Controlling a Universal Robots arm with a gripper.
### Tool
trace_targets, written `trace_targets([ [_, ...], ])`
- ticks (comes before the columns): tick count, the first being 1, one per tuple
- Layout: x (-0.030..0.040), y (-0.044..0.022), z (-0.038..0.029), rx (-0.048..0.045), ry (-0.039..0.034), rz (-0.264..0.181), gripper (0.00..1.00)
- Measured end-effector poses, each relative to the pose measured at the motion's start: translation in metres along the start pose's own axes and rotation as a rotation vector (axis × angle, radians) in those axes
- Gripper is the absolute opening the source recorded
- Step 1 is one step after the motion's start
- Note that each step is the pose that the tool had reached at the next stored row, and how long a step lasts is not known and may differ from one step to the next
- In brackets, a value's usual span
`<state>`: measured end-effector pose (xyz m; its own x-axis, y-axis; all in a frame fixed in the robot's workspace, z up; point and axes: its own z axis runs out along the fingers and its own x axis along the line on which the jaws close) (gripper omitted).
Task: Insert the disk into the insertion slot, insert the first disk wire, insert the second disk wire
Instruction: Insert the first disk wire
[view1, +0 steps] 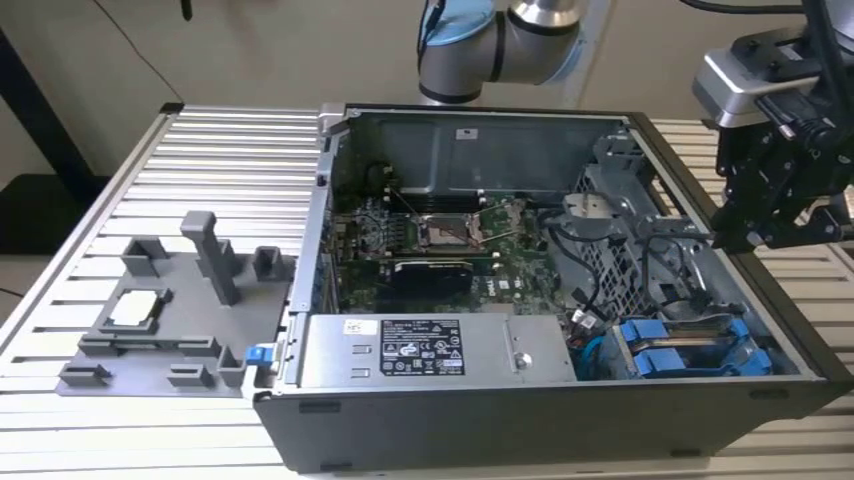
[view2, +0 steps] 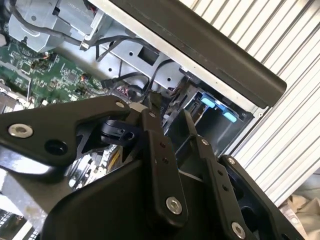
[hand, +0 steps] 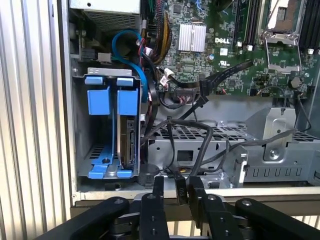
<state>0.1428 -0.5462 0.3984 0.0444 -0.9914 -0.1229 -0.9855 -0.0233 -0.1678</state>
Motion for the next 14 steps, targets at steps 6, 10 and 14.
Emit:
trace_targets([
  [6,-0.0003,0.0,0.0001,0.0,0.0,0.0,0.29],
  [10,-0.0006,-0.0001,0.0001,0.0,0.0,0.0,0.19],
  [14,-0.0007,-0.0001,0.0003,-0.0001,0.0007,0.0,0.19],
])
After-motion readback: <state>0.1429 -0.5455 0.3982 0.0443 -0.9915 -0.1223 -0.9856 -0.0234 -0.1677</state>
